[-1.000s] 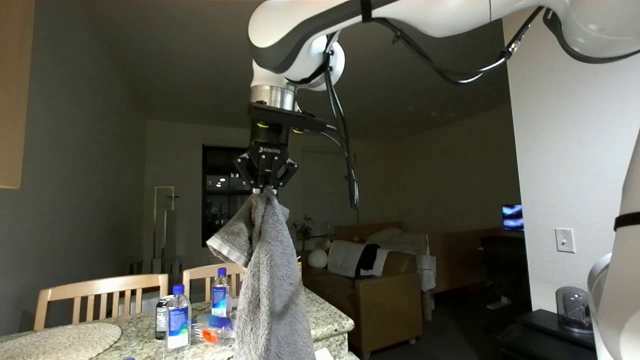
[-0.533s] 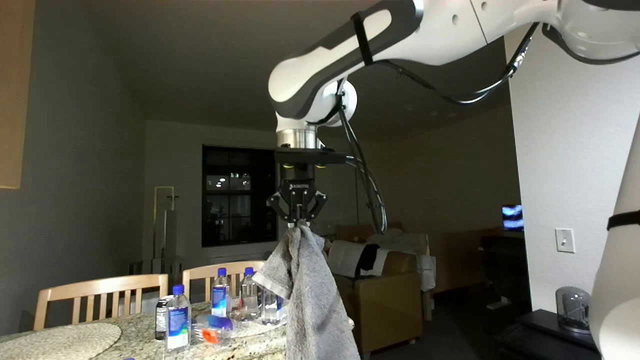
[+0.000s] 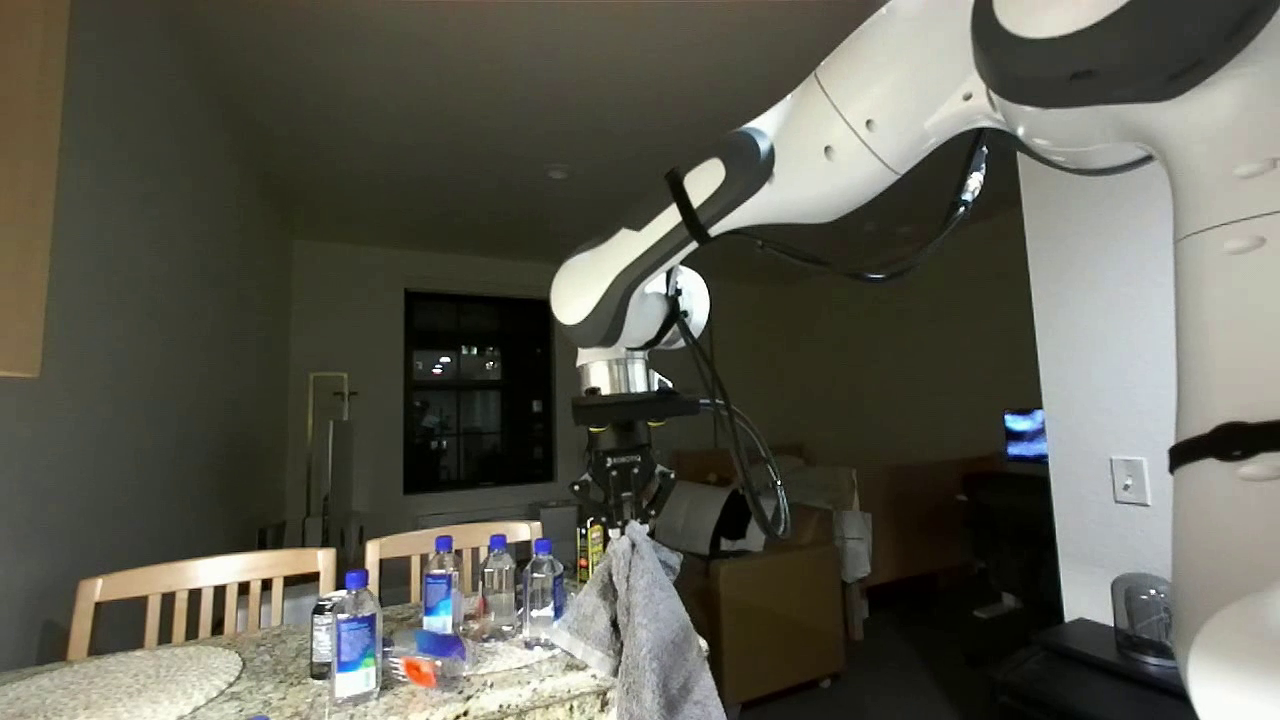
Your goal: Move the grey towel to the right.
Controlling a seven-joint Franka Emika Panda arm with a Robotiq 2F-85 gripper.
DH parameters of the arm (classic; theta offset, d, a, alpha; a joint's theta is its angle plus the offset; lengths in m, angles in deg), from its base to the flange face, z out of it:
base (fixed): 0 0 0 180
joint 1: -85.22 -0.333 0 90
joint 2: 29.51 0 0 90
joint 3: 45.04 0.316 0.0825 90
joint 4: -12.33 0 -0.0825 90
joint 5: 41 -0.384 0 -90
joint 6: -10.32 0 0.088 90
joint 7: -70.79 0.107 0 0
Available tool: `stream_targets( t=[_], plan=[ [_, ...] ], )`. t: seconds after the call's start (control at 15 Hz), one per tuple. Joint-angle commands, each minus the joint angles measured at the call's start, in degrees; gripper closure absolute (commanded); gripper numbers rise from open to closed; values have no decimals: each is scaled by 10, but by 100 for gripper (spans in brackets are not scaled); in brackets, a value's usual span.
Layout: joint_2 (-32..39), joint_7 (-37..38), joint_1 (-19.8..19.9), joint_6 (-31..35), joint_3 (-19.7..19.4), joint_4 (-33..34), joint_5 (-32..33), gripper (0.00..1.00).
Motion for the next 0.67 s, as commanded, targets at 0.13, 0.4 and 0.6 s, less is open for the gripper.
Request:
stream_targets(
  t=[0.13, 0.4, 0.6],
  plan=[
    [79, -13, 1, 94, -16, 54, 25, 91],
    [156, -89, 6, 96, -34, 143, 23, 91],
    [214, -172, 9, 86, -41, 216, 1, 91]
  ],
)
